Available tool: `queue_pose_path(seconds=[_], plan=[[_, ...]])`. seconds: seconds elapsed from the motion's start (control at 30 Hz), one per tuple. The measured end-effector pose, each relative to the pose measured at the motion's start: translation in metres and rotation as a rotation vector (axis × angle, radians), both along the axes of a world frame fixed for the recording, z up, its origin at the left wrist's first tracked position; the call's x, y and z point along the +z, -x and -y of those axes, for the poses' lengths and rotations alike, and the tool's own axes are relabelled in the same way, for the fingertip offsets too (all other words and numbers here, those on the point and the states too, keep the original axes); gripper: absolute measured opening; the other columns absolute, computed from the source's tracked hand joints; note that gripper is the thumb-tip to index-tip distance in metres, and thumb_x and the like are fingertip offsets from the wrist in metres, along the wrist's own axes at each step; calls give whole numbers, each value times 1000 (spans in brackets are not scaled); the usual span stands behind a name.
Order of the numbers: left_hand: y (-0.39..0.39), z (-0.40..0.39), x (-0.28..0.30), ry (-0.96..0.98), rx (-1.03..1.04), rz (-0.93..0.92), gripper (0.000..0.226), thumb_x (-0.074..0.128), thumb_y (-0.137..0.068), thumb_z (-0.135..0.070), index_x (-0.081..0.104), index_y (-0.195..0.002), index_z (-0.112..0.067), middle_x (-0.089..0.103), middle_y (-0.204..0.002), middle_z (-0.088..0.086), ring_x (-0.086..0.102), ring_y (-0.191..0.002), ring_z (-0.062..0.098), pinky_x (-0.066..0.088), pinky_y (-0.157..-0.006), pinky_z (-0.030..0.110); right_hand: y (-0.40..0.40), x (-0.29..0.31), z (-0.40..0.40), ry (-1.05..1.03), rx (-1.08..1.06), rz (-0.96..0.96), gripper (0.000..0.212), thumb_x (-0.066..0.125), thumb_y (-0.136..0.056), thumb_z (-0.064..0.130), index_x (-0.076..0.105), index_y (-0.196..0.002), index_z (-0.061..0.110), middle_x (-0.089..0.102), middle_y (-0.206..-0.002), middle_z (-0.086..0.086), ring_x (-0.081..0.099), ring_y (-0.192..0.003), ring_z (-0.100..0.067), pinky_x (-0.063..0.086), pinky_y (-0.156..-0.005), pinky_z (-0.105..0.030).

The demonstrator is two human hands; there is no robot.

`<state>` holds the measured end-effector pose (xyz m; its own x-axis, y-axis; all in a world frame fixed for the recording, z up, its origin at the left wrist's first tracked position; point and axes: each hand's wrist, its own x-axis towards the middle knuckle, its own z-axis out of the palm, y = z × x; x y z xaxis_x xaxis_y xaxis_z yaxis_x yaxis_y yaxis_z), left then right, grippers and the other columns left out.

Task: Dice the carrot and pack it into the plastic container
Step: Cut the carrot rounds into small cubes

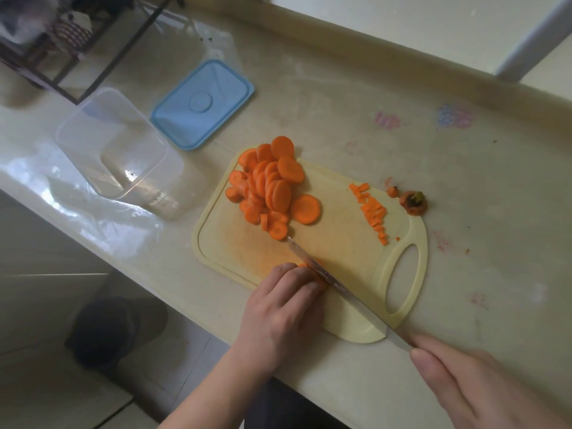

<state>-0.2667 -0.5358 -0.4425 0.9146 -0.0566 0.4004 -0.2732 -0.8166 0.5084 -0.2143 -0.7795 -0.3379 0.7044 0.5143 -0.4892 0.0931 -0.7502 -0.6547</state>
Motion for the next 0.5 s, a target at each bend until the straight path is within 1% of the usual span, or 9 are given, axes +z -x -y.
queue_pose_path(seconds=[0.07, 0.13, 0.2, 0.27, 0.3, 0.4, 0.5], plan=[[1, -1, -2, -9, 3, 0, 14, 79, -84, -1, 76, -98, 1, 70, -105, 14, 64, -95, 34, 53, -86, 40, 3, 2, 3, -8, 31, 23, 52, 9, -77, 82, 43, -115, 70, 57, -103, 44, 49, -102, 25, 34, -86, 2], [2, -2, -4, -11, 3, 2, 14, 78, -86, -3, 76, -99, 1, 70, -106, 14, 64, -97, 35, 53, -86, 40, 6, 1, 6, 13, 28, 46, 53, 12, -78, 80, 44, -118, 69, 59, -108, 41, 45, -107, 26, 33, -88, 2], [3, -3, -5, -4, -3, 5, 12, 76, -89, -5, 76, -100, 1, 70, -108, 14, 64, -100, 34, 53, -86, 40, 9, -1, 7, 36, -4, 46, 56, 9, -73, 83, 44, -116, 70, 64, -103, 35, 48, -104, 24, 35, -87, 1], [3, -3, -4, 4, -7, 5, 12, 76, -90, -6, 76, -100, 1, 70, -109, 13, 65, -101, 34, 53, -86, 40, 12, -3, 10, 44, -32, 55, 58, 8, -70, 86, 45, -111, 70, 66, -96, 31, 51, -101, 22, 36, -85, 2], [3, -3, -4, 8, -7, 5, 13, 76, -89, -5, 76, -100, 1, 70, -109, 13, 65, -101, 34, 53, -85, 40, 13, -3, 10, 53, -35, 54, 59, 6, -69, 86, 44, -112, 71, 66, -96, 31, 52, -100, 21, 37, -85, 1], [3, -3, -3, 18, -4, 11, 13, 76, -89, -5, 76, -100, 1, 70, -109, 13, 65, -101, 34, 53, -84, 40, 15, -5, 12, 85, -40, 24, 69, 0, -66, 86, 36, -121, 70, 65, -104, 26, 53, -104, 17, 40, -87, -3], [3, -3, -5, 30, -2, 13, 12, 74, -91, -7, 77, -100, 1, 71, -109, 13, 66, -102, 34, 54, -85, 40, 15, -6, 12, 120, -39, 23, 75, -7, -63, 87, 31, -125, 71, 65, -107, 23, 53, -106, 14, 39, -88, -4]])
